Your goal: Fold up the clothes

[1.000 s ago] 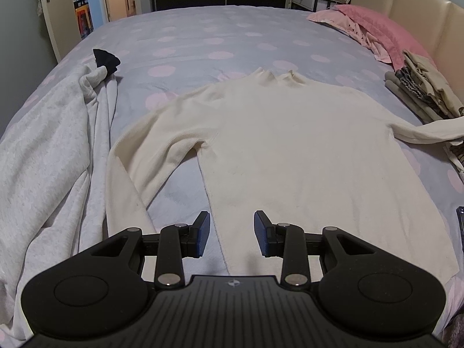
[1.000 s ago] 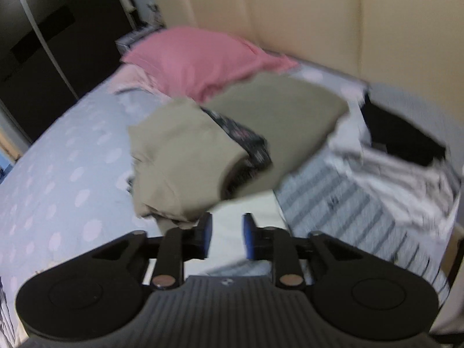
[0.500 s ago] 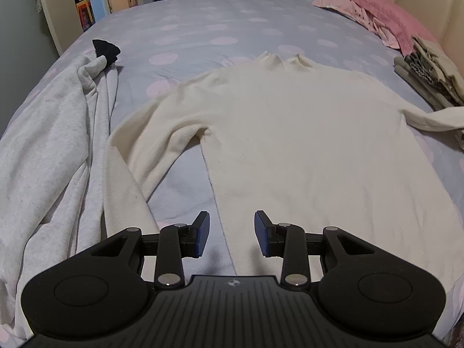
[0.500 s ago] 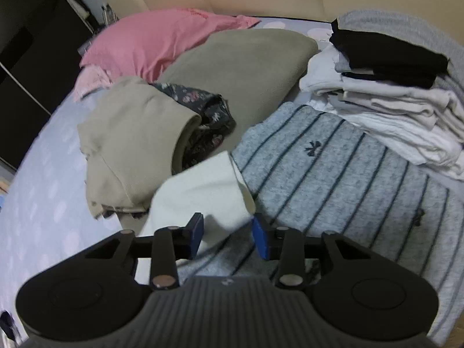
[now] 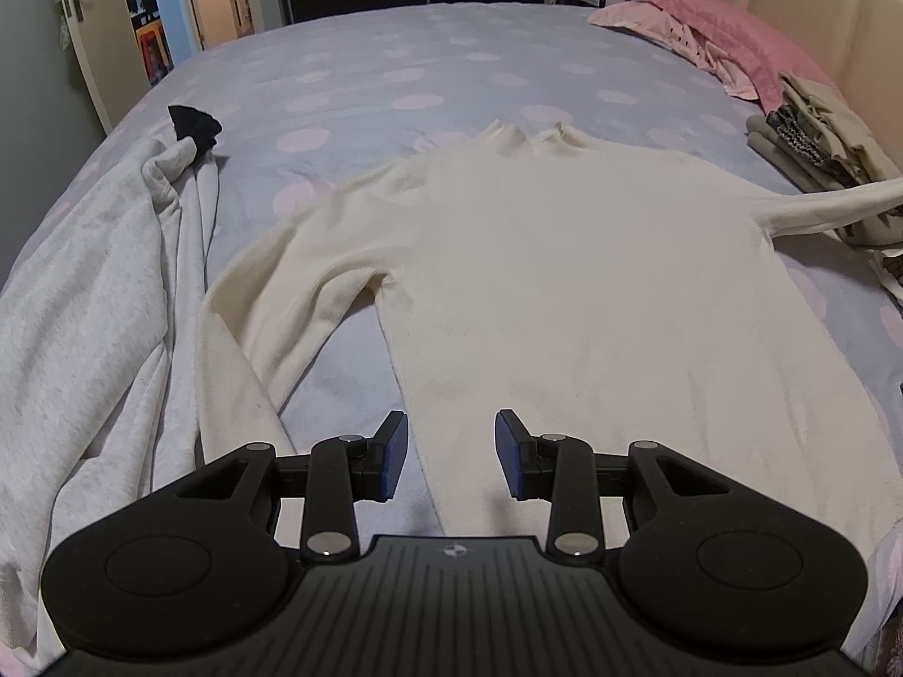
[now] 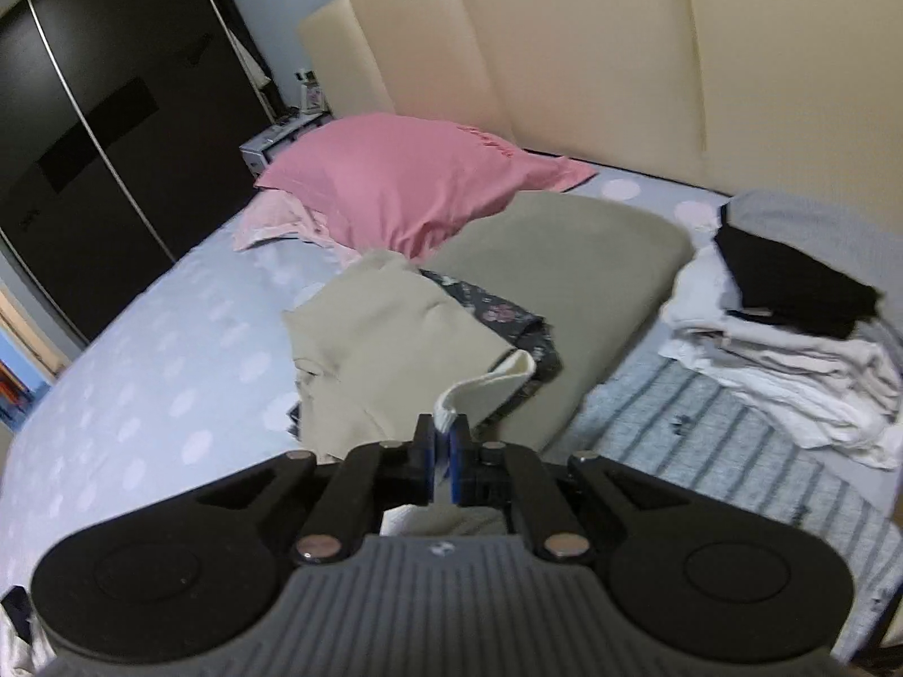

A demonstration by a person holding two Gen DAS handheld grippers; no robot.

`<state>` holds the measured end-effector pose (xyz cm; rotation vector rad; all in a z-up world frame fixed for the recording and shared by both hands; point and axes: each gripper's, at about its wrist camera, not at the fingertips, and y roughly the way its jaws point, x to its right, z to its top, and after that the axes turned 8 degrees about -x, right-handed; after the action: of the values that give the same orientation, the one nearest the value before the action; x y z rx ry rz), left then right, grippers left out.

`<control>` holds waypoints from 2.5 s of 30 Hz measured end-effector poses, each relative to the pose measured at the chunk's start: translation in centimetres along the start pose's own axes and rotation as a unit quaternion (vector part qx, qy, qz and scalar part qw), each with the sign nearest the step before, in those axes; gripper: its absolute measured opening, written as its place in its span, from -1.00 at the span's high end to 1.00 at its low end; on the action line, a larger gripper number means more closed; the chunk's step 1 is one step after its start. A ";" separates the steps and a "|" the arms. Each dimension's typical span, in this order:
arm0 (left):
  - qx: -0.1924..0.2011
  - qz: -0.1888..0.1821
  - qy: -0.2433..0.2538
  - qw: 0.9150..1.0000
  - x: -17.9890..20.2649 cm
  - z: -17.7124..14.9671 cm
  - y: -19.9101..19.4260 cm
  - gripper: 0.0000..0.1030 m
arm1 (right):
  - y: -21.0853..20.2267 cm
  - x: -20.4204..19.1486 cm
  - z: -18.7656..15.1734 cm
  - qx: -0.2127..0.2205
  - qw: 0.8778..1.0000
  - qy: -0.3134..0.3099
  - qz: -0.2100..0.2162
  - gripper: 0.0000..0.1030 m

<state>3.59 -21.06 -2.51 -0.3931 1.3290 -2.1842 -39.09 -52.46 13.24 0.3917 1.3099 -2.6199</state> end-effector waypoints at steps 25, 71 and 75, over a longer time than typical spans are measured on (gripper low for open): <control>-0.053 0.048 -0.081 0.994 -6.9 -6.9 -1.9 0.21 | 2.9 -2.3 -12.6 -0.094 0.993 -0.064 0.023 0.11; -0.005 0.225 -0.230 0.947 -26.2 4.3 -9.6 0.99 | 5.3 -10.8 -17.0 -0.121 0.970 -0.209 0.021 0.00; -0.031 0.267 -0.231 0.935 -28.7 4.7 -6.7 0.99 | 6.1 -11.0 -17.4 -0.122 0.966 -0.226 0.003 0.00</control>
<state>27.17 -5.13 6.58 -0.4697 1.0819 -1.4877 -24.33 -41.55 2.12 -0.2273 1.4270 -2.3061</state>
